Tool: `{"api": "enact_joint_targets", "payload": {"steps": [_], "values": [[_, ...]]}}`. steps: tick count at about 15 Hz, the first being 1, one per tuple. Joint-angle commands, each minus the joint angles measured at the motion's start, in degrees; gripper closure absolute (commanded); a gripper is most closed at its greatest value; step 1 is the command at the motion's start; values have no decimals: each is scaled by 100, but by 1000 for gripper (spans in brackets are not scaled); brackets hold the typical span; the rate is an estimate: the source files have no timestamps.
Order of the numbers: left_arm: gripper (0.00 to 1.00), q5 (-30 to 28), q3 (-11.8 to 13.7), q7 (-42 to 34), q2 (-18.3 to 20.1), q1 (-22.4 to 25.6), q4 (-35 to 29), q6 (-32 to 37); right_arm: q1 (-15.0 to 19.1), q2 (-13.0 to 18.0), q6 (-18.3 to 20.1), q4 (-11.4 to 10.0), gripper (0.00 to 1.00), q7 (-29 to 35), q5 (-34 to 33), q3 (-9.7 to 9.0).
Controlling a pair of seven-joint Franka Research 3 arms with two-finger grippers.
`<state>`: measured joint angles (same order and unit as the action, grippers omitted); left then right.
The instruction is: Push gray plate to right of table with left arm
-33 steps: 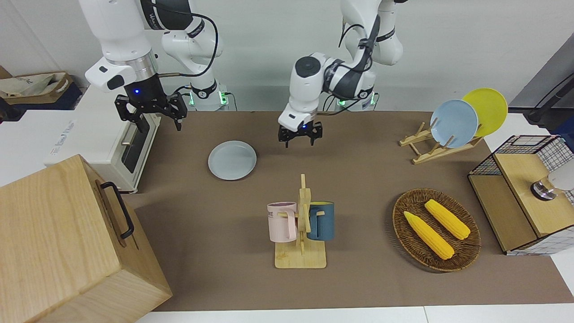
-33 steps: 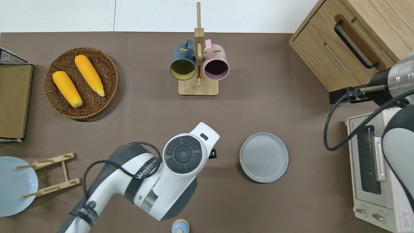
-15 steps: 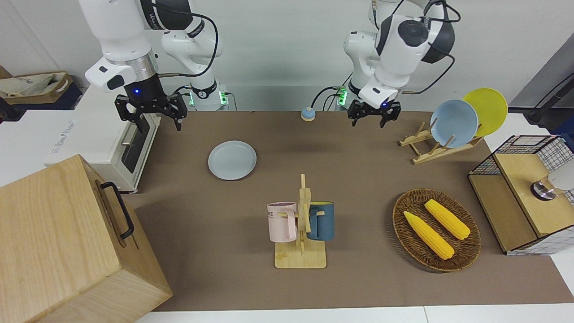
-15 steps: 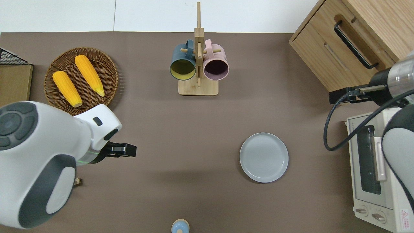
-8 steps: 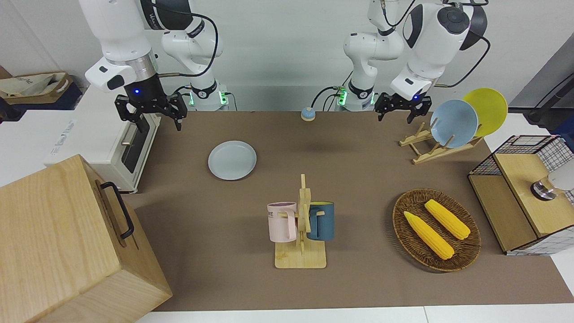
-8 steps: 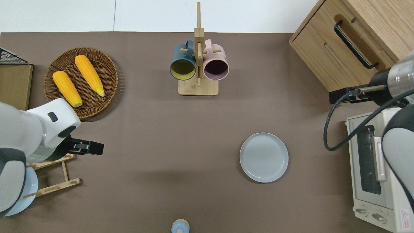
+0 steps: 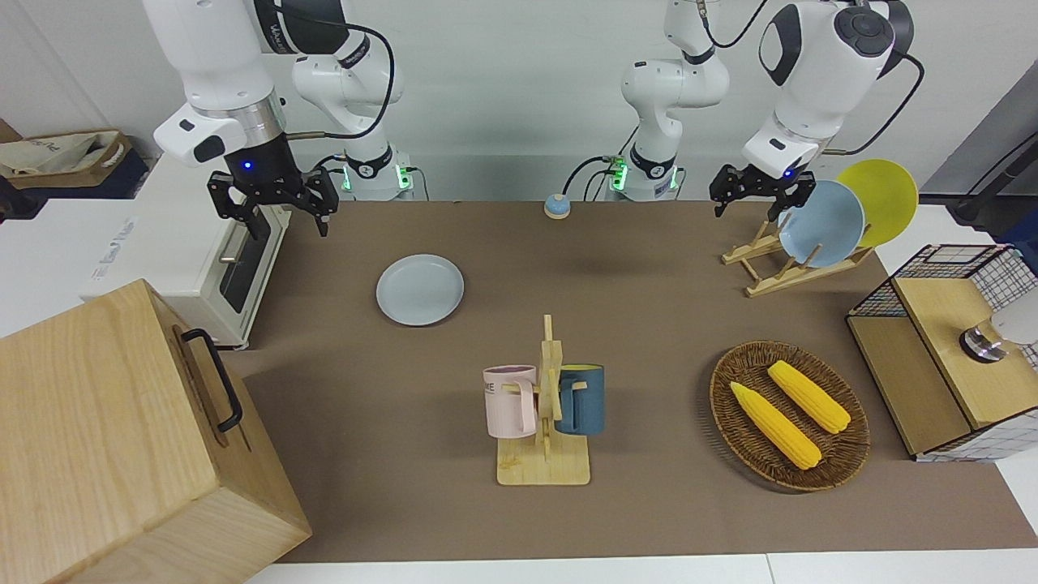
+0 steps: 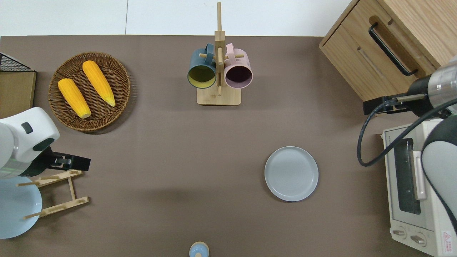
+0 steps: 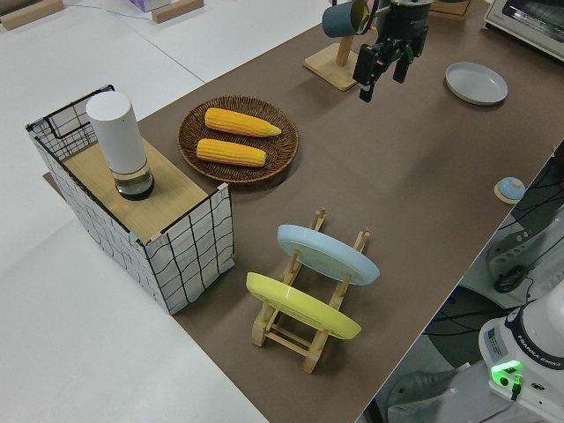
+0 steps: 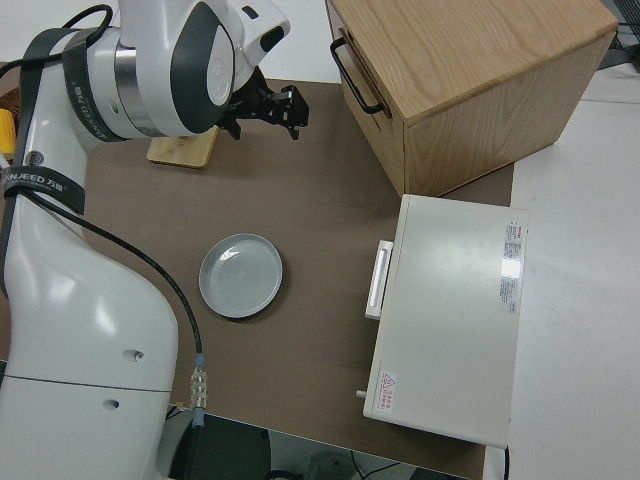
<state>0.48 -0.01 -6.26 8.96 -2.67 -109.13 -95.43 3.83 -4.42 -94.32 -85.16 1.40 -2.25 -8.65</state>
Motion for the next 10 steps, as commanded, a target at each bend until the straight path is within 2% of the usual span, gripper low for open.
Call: {"api": "enact_joint_targets", "payload": {"steps": [1,5,10], "values": [[9,119,141,-199,36,21,94,200,13,28,10,17,17,36,40,-14],[9,110,211,-235,36,38,427,340,13,28,10,17,17,36,40,-14],[9,110,273,-209,36,21,498,376,13,28,10,17,17,36,40,-14]]}}
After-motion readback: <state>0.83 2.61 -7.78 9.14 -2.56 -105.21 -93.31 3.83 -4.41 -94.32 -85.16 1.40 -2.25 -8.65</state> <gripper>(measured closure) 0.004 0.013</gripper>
